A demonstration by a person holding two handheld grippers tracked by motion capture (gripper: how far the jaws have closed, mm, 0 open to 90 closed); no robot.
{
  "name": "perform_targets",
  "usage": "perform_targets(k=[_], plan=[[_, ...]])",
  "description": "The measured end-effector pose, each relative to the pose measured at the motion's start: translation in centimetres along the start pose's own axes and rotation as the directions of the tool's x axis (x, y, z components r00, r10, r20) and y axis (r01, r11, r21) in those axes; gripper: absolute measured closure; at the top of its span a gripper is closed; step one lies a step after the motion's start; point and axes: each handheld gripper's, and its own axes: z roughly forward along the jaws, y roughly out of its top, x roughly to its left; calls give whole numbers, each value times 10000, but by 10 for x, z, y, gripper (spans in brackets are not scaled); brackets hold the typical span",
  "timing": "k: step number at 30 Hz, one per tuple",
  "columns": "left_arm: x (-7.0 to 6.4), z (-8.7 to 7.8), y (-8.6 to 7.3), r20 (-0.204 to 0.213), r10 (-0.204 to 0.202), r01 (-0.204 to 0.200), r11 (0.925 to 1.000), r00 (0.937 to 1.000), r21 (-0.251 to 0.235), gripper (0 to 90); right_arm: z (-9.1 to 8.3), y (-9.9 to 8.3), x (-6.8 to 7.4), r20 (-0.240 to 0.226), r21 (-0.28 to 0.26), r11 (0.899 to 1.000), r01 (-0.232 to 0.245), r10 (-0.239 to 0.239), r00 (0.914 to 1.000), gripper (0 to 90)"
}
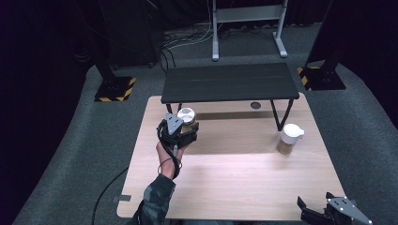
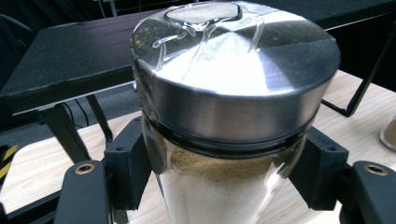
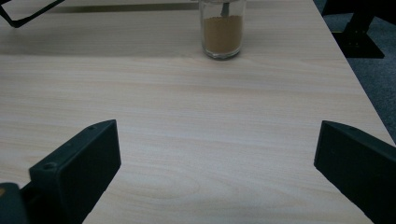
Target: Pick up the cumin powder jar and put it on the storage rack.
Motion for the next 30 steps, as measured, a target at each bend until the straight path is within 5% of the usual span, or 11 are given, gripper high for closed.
perform_targets(k=[14, 30], plan=[[-5, 12, 15, 161, 338, -338, 9994, 9993, -12, 307, 0, 0, -2, -34, 28, 10000, -28, 28, 10000, 0], [-2, 25, 32, 400, 199, -193, 9997, 9990, -151, 307, 1, 0, -3, -29, 108, 9999, -41, 41, 10000, 0]])
